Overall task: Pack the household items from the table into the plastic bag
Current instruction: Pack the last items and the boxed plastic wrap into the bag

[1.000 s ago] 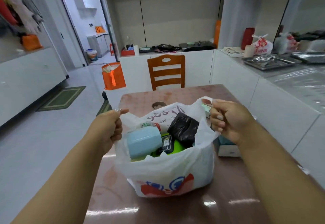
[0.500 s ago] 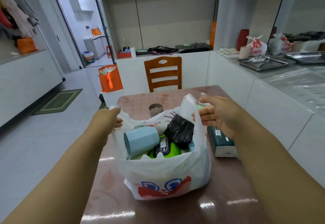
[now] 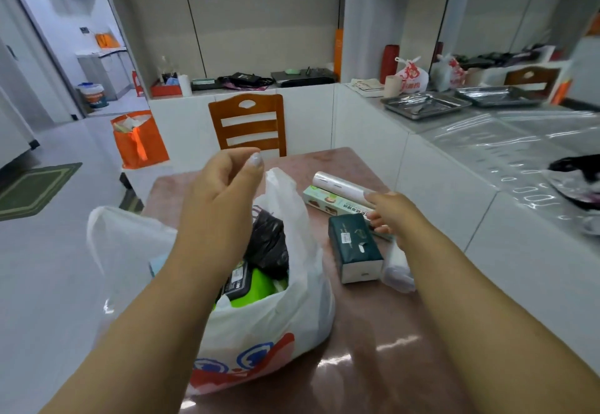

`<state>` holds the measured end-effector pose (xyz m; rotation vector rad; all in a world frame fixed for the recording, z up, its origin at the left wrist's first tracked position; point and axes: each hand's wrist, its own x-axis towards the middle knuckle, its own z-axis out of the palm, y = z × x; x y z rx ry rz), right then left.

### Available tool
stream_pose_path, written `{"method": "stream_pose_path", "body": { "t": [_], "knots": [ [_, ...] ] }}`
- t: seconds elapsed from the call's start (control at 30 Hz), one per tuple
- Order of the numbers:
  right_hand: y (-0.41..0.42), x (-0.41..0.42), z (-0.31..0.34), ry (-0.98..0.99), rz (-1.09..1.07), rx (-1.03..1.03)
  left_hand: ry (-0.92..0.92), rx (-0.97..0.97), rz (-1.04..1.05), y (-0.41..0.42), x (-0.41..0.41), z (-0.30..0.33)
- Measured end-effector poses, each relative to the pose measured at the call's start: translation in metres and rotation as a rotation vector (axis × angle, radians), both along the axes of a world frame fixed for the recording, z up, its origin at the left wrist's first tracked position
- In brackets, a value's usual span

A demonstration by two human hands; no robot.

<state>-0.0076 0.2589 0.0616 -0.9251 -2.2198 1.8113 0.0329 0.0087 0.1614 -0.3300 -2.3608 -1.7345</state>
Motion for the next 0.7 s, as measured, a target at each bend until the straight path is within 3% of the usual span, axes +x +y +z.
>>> {"method": "stream_pose_path", "body": {
  "t": [0.3, 0.53, 0.7],
  "knots": [
    [0.004, -0.047, -0.086, -0.453, 0.182, 0.696, -0.087, 0.194, 0.148, 0.021, -0.036, -0.003],
    [0.003, -0.061, -0.118, -0.477, 0.183, 0.656, -0.139, 0.233, 0.239, -0.004, -0.063, -0.022],
    [0.012, -0.06, -0.045, -0.156, -0.002, 0.323, -0.116, 0.233, 0.298, -0.029, -0.07, -0.024]
  ]
}}
